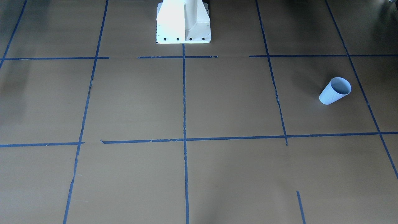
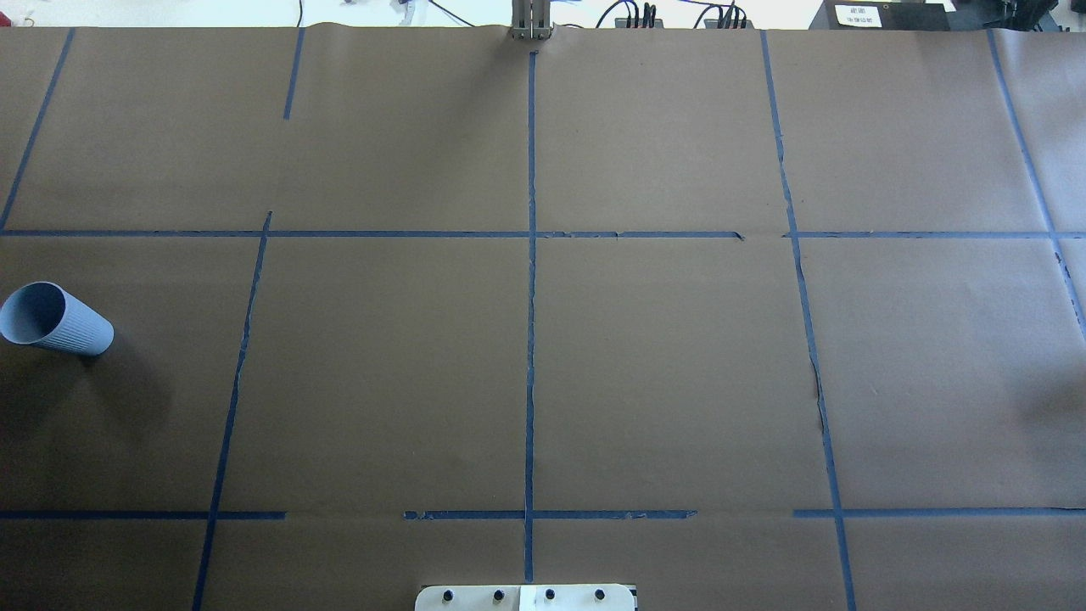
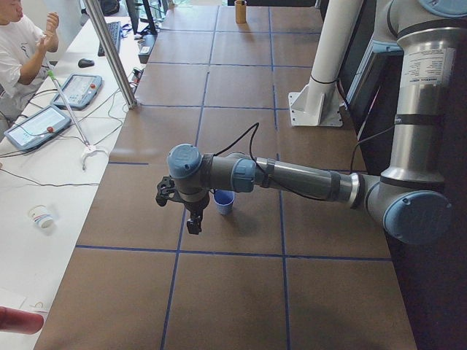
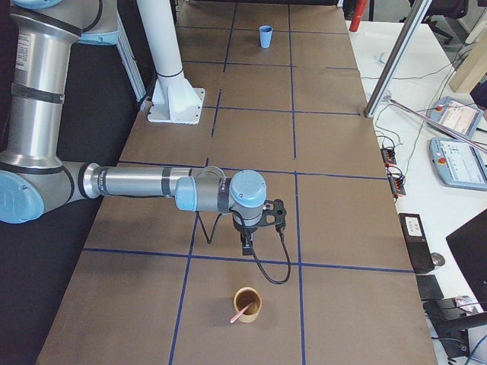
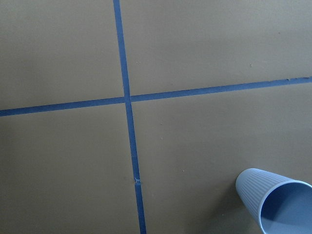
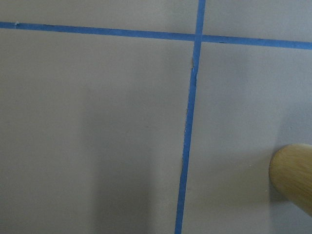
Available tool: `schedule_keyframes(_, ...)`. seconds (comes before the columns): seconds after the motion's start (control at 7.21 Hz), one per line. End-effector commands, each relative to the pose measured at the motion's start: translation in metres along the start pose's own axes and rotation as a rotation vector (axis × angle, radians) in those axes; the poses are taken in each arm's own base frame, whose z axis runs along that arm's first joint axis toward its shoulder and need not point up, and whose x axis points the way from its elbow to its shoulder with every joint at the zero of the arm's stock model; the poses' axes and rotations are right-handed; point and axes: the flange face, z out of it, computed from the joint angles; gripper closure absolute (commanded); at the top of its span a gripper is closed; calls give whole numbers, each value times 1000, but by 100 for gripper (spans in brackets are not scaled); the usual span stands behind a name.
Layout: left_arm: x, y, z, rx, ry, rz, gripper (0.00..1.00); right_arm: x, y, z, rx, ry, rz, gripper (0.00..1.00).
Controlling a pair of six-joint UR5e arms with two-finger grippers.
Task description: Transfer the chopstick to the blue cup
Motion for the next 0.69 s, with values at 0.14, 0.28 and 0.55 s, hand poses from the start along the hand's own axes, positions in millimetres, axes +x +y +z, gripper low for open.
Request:
schedule_keyframes(0.14,5,-3,3,-6,-44,15,0,1,1,1,-2,4,-1,0)
schedule_keyframes(0.28,10,-7,-4,11,-109,41,0,2,1,2,-3,6,0,0)
schedule_keyframes(0.55,3,-3,6,-13,-103,27,0,1,1,1,-2,4,-7,0)
